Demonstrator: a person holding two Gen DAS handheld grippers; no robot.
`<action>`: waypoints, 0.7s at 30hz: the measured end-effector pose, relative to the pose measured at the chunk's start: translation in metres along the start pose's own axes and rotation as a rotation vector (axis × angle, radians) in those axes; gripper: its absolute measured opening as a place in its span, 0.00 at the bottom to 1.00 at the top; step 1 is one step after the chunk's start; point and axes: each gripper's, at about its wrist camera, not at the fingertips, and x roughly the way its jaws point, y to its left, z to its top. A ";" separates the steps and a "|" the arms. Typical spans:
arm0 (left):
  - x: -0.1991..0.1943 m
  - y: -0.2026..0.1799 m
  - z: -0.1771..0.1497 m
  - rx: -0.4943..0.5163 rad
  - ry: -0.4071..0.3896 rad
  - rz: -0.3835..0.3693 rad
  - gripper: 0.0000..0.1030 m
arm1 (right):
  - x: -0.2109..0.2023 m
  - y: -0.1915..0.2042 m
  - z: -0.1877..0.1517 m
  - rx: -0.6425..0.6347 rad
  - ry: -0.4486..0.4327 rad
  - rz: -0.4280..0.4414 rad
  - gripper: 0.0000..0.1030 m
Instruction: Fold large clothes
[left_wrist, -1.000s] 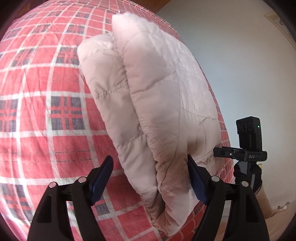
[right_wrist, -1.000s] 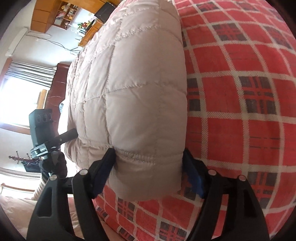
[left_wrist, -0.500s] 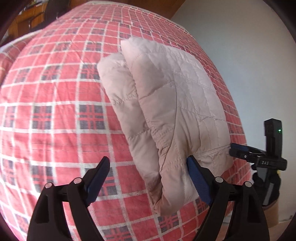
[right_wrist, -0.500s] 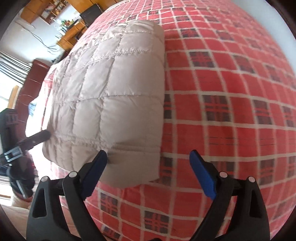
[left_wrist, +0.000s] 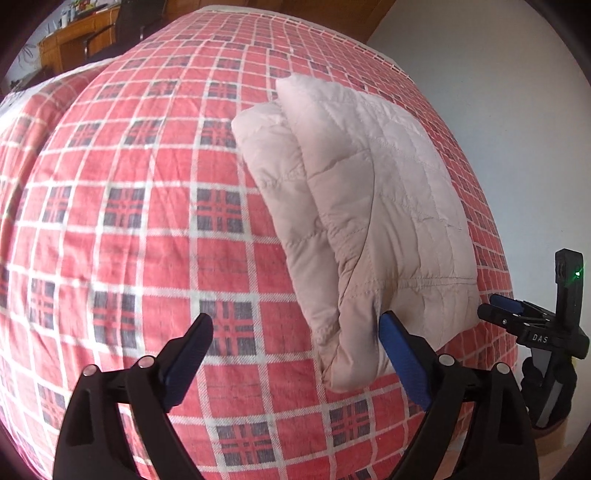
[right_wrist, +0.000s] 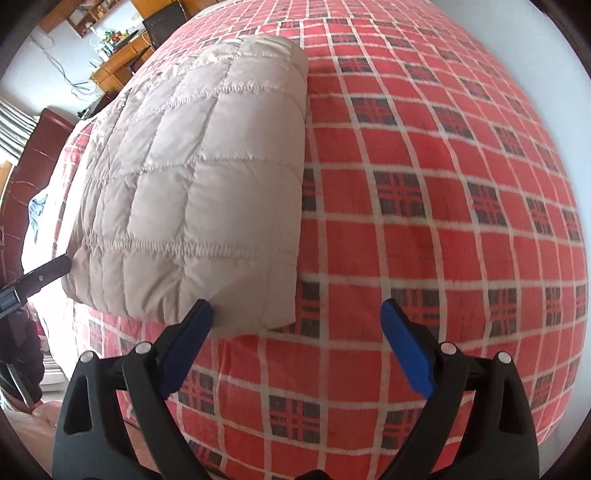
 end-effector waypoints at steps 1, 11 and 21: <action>0.000 0.000 -0.002 -0.003 0.005 0.003 0.89 | 0.001 0.000 -0.003 0.003 0.008 0.002 0.89; -0.017 -0.002 -0.022 -0.023 0.025 0.064 0.89 | -0.005 0.017 -0.029 -0.025 0.037 -0.031 0.89; -0.051 -0.040 -0.018 0.073 -0.052 0.144 0.92 | -0.049 0.039 -0.021 0.005 -0.043 -0.080 0.93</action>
